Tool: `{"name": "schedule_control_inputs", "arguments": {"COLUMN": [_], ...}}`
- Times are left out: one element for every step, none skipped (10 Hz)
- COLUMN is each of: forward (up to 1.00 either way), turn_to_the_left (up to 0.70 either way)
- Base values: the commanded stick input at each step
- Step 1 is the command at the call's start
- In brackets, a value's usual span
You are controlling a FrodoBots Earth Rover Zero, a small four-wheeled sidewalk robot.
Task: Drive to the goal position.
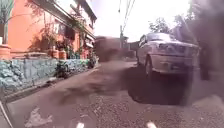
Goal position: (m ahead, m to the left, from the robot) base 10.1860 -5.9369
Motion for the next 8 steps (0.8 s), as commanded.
{"name": "schedule_control_inputs", "arguments": {"forward": [0.7, 0.7, 0.7, 0.7, 0.7, 0.7, 0.7, 0.7], "turn_to_the_left": [0.0, 0.0, 0.0, 0.0, 0.0, 0.0, 0.0, 0.0]}}
